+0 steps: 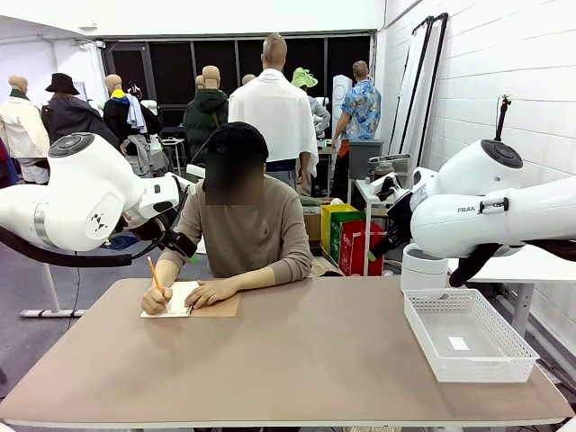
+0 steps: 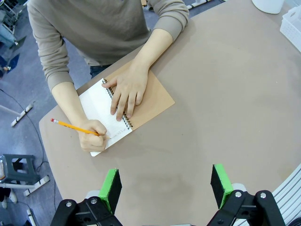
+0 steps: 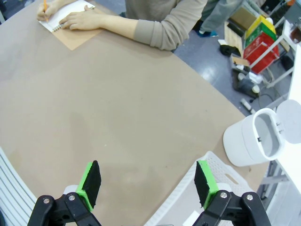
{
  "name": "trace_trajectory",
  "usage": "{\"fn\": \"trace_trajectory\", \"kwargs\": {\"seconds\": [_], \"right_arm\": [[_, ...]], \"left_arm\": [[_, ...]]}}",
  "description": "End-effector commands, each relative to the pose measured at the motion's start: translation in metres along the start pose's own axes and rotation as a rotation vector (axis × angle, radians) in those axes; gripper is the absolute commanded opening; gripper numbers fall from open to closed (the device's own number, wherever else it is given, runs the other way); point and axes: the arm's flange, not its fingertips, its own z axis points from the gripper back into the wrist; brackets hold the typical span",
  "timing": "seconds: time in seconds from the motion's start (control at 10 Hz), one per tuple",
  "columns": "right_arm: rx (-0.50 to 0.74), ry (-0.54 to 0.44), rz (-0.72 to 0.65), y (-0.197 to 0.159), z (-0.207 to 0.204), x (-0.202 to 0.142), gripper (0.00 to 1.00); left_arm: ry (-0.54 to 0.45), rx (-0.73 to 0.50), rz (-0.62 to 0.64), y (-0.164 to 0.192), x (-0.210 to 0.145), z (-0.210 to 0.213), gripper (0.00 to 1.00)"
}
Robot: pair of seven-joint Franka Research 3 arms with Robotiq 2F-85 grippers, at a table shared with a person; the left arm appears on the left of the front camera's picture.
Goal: Sort the paper based on its condition.
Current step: If a person hands you a paper, place it in the Organizing basket , and if it's crumpled, put it in the Trash can.
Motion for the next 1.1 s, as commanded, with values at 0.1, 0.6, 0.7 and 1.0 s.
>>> {"fn": "trace_trajectory", "kwargs": {"seconds": [0.1,0.6,0.7,1.0], "right_arm": [[0.0,0.0,0.0,-0.0002,-0.0001,-0.0001,1.0],[0.0,0.0,0.0,-0.0002,-0.0001,-0.0001,1.0],[0.0,0.0,0.0,-0.0002,-0.0001,-0.0001,1.0],[0.0,0.0,0.0,-0.0002,-0.0001,-0.0001,1.0]], "left_arm": [[0.0,0.0,-0.001,0.0005,-0.0003,0.0,1.0],[0.0,0.0,-0.001,0.0005,-0.0003,0.0,1.0],[0.0,0.0,-0.001,0.0005,-0.0003,0.0,1.0],[0.0,0.0,-0.001,0.0005,-0.0003,0.0,1.0]]}}
